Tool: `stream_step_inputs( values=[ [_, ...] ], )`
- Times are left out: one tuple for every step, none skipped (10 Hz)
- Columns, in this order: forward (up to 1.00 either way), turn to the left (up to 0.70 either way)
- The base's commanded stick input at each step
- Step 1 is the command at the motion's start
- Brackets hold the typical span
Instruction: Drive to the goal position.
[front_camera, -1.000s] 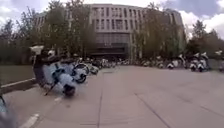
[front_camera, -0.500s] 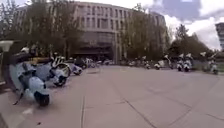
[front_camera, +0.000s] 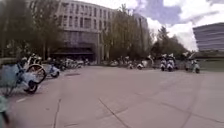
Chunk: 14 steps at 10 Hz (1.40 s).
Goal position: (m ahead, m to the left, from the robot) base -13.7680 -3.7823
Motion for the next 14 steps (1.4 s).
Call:
stream_step_inputs(
  values=[
    [0.7,0.0],
    [0.7,0.0],
    [0.7,0.0],
    [0.7,0.0],
    [0.7,0.0],
    [0.7,0.0],
    [0.7,0.0],
    [0.7,0.0],
    [0.7,0.0],
    [0.7,0.0],
    [0.7,0.0],
    [0.7,0.0],
    [0.7,0.0],
    [0.7,0.0]
  ],
)
